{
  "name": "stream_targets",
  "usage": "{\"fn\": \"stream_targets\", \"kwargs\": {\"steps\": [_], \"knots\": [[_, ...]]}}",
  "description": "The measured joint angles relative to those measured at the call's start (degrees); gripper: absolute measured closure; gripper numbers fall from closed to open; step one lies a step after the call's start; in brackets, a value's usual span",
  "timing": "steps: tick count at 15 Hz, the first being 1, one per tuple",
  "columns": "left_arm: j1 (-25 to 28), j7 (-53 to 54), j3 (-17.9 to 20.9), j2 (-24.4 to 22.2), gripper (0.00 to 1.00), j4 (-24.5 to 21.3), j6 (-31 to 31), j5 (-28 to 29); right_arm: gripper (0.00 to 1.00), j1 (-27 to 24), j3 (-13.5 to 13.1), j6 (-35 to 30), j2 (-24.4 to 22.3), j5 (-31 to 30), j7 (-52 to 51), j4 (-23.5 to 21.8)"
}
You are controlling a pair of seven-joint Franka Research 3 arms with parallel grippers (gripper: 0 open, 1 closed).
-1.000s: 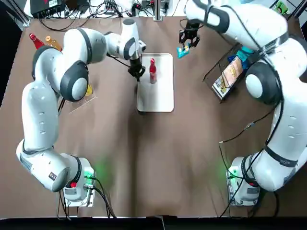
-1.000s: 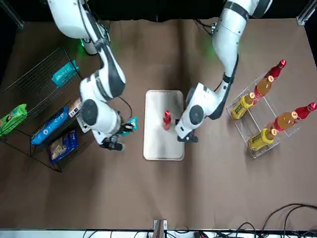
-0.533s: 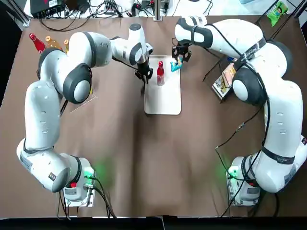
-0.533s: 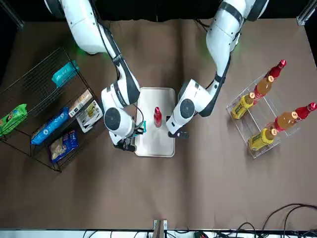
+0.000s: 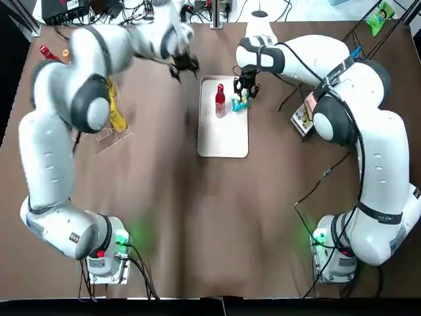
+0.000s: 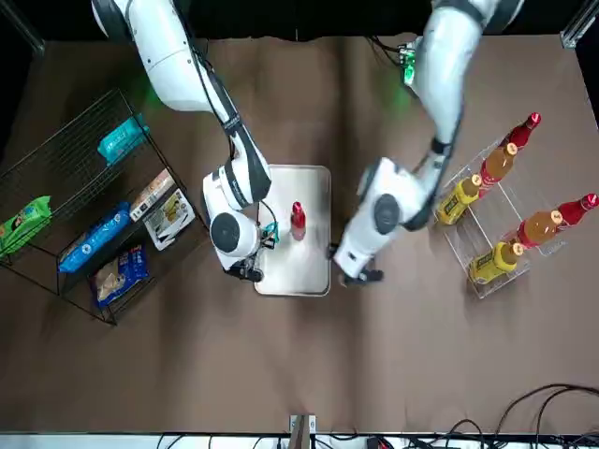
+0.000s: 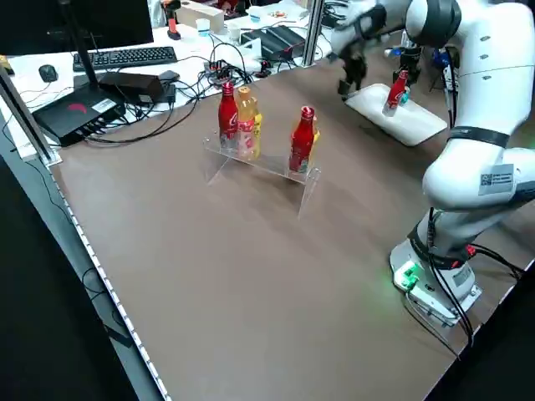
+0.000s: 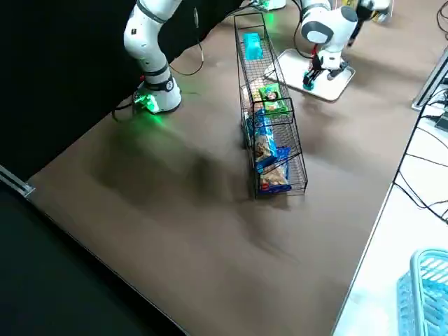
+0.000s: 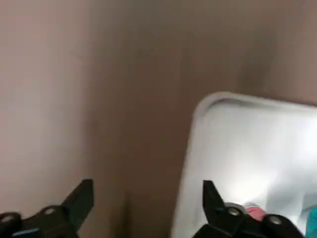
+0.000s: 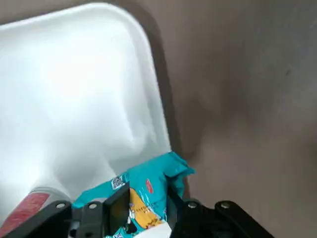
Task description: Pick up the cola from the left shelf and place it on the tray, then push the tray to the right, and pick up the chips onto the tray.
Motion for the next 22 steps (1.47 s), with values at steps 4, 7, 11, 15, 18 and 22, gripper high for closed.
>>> {"fn": "stream_targets", "kwargs": {"steps": [4, 7, 11, 15, 18, 22], "knots": [[10.62, 10.83, -0.18, -10.57, 0.00, 0.31, -15.64, 4.79, 0.69, -0.02, -0.05, -0.07, -0.01, 1.35, -0.01, 0.04], [15.12, 18.94, -0.10, -18.91, 0.00, 0.51, -26.28, 5.58, 0.49, -0.39, -0.17, -0.04, -0.07, 1.54, -0.02, 0.46], [17.61, 23.60, -0.07, -28.28, 0.00, 2.18, -37.32, 9.99, 0.48, -0.97, -0.49, -1.68, -1.16, 1.54, -0.04, 1.31], [19.80, 23.75, -0.18, -35.57, 0.00, 2.55, -41.66, 11.47, 0.45, -1.97, -0.70, -5.33, -4.32, 1.54, -0.04, 2.12], [21.51, 24.05, -0.04, -35.91, 0.00, 2.52, -41.92, 11.39, 0.44, -2.51, -1.55, -8.58, -5.78, 1.51, -0.34, 2.44], [21.56, 24.06, 0.78, -36.11, 0.00, 2.02, -43.13, 10.37, 0.44, -6.48, -2.99, -12.54, -9.87, 1.50, -7.04, 4.56]]}}
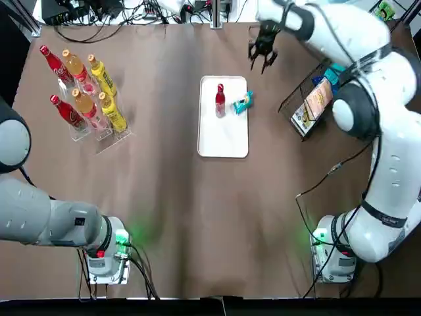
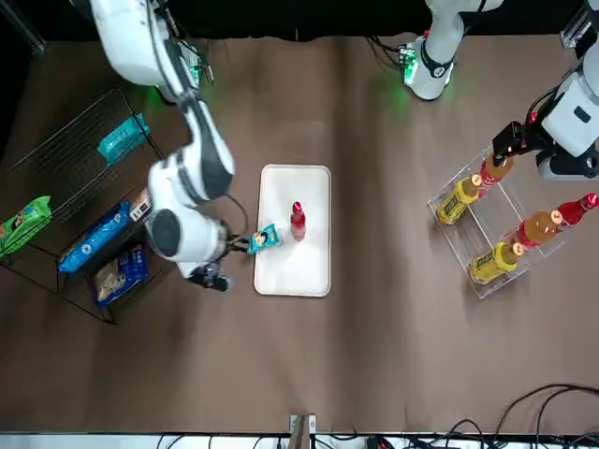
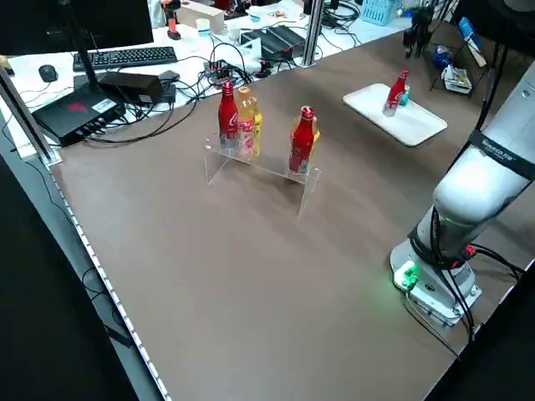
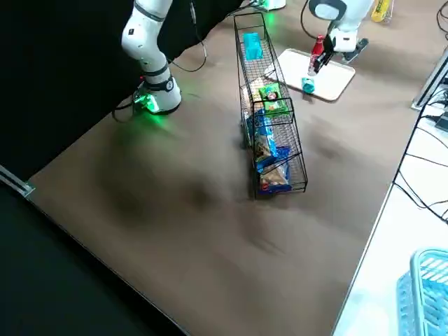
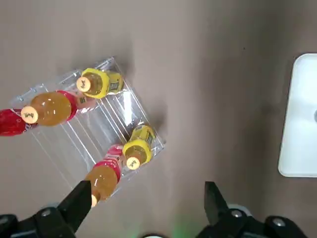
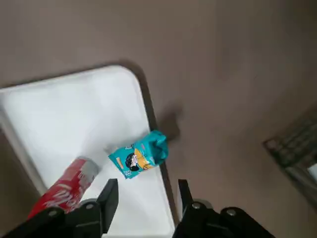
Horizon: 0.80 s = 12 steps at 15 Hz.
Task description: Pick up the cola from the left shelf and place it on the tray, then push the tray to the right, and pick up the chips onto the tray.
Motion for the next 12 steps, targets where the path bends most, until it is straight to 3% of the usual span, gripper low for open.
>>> {"fn": "stream_targets", "kwargs": {"steps": [2, 9, 11, 12], "knots": [[0.34, 0.36, 0.16, -0.70, 0.00, -0.97, 0.07, 0.00, 0.44, -3.28, -0.44, -3.26, -3.77, -0.50, -4.12, 0.43], [1.96, 2.31, 0.05, -1.99, 0.00, -2.09, 1.25, 0.22, 0.42, -14.26, -0.74, -16.15, -19.00, -11.47, -18.91, 0.58], [1.95, 2.31, -0.09, -1.95, 0.00, -2.21, 1.25, 0.22, 0.30, -16.19, -0.73, -20.78, -23.21, -11.79, -20.56, 0.41], [1.95, 2.31, -0.12, -1.88, 0.00, -2.32, 1.26, 0.22, 0.28, -16.82, -0.73, -21.67, -25.10, -11.80, -21.02, -0.07]]}}
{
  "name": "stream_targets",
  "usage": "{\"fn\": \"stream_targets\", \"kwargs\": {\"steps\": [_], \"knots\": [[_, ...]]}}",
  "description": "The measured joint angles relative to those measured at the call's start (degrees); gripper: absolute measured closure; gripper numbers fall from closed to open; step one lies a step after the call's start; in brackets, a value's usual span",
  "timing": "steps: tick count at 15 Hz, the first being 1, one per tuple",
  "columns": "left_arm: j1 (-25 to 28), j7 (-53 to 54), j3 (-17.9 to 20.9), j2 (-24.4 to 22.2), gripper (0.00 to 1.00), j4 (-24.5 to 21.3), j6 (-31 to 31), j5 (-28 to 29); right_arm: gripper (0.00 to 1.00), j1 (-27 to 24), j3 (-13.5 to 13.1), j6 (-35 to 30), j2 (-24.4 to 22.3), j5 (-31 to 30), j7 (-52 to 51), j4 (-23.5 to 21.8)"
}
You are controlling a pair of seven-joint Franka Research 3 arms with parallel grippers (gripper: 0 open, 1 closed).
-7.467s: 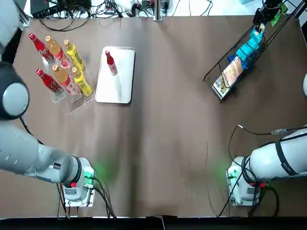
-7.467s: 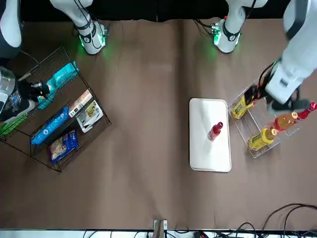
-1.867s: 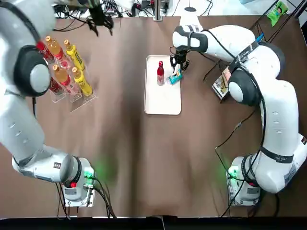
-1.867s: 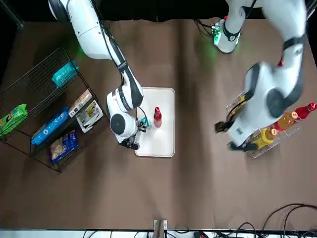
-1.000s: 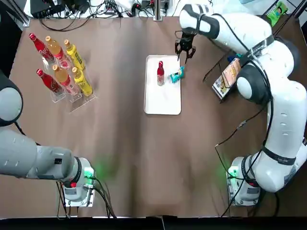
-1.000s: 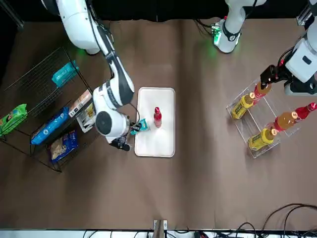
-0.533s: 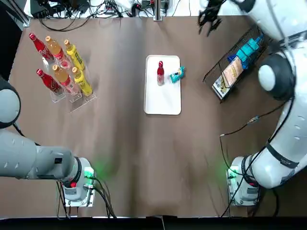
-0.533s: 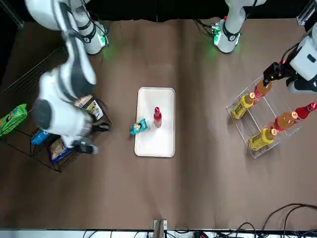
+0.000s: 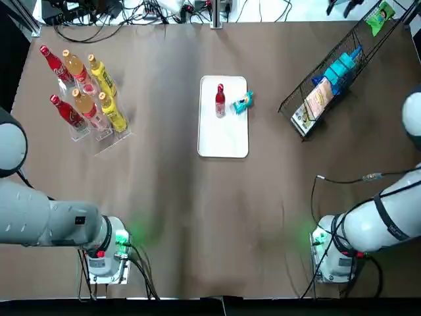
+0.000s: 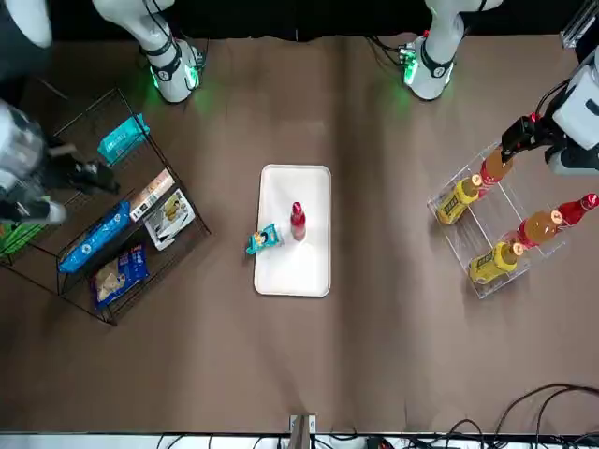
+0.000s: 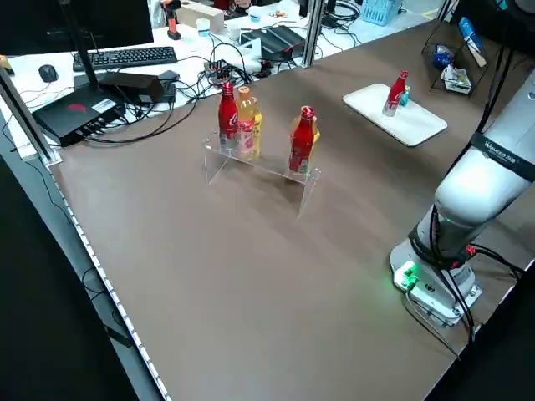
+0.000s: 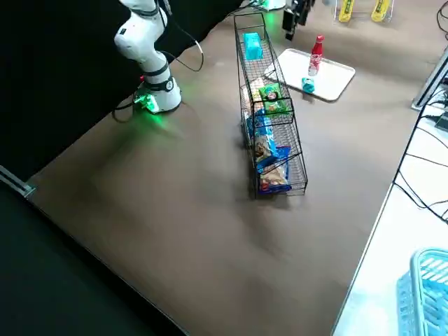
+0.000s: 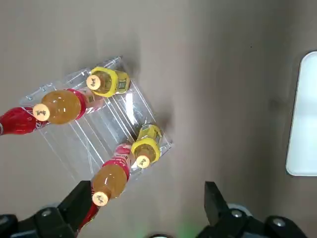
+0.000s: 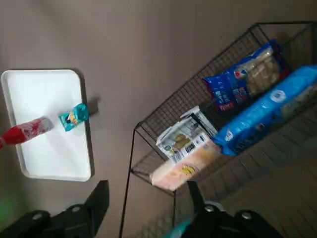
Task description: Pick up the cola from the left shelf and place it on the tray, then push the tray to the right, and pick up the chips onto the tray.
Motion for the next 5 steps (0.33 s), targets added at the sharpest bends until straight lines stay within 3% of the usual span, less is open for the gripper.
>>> {"fn": "stream_targets", "kwargs": {"steps": [2, 5], "knots": [[0.01, 0.00, -0.30, 0.15, 0.00, -0.10, 0.05, 0.00, 0.25, -0.33, 0.07, 0.04, -3.72, -0.07, -1.02, -2.58], [-0.21, 0.00, -0.97, 0.17, 0.00, -0.10, 0.16, 0.00, 0.25, 0.17, 1.17, 3.58, -11.48, -2.34, -4.68, -12.23]]}}
